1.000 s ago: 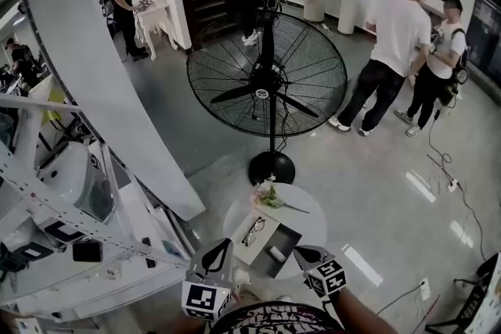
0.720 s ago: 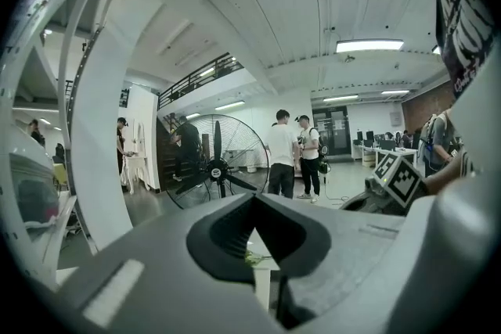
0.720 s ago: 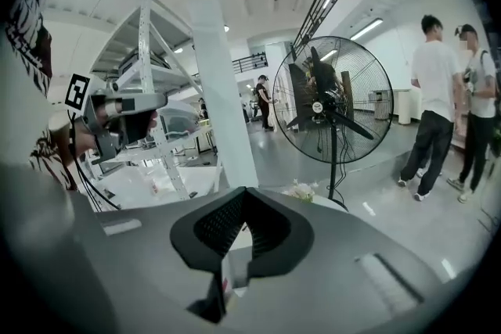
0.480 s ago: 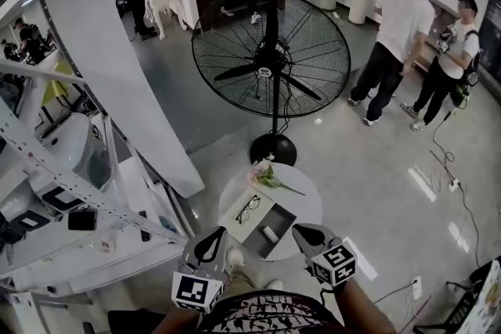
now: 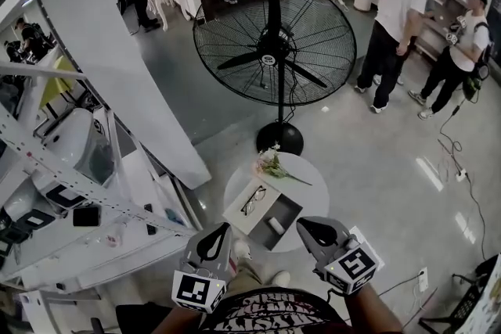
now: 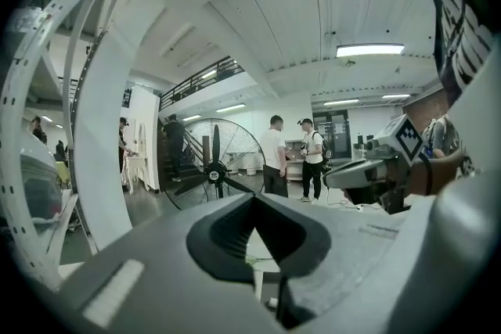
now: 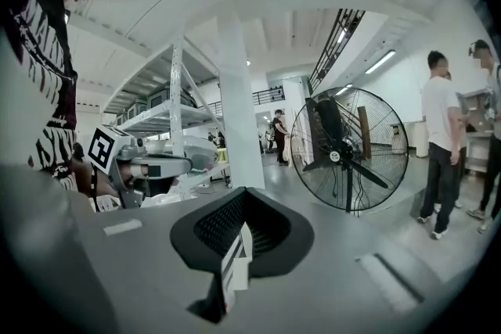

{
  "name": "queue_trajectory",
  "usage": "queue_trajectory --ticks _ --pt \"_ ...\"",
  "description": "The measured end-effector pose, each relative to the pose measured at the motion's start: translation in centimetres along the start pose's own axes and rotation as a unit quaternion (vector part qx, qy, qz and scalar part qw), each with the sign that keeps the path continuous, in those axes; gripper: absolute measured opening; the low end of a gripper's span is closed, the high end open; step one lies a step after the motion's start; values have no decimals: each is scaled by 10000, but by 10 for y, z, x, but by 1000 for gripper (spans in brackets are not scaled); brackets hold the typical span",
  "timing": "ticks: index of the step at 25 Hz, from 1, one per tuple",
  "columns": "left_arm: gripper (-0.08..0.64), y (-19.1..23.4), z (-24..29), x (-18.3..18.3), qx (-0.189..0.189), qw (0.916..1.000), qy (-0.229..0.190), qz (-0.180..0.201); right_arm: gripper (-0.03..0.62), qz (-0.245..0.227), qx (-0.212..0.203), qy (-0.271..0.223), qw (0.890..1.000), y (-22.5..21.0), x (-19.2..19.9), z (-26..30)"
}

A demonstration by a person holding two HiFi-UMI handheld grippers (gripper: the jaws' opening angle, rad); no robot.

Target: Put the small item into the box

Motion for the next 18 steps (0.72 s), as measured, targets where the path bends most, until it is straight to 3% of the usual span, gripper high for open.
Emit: queue_trajectory --ticks 18 --pt "2 43 54 -5 517 9984 213 104 28 127 277 303 9991 -20 0 53"
Point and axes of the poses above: the fingertips, and each gripper's own axes: z forward along the fingers, y to its left, x out of its underside, the point moved 4 cm from there along -z, backward along the fingers, and after that the axes turned 5 degrees about -z, right-handed, at the moved point
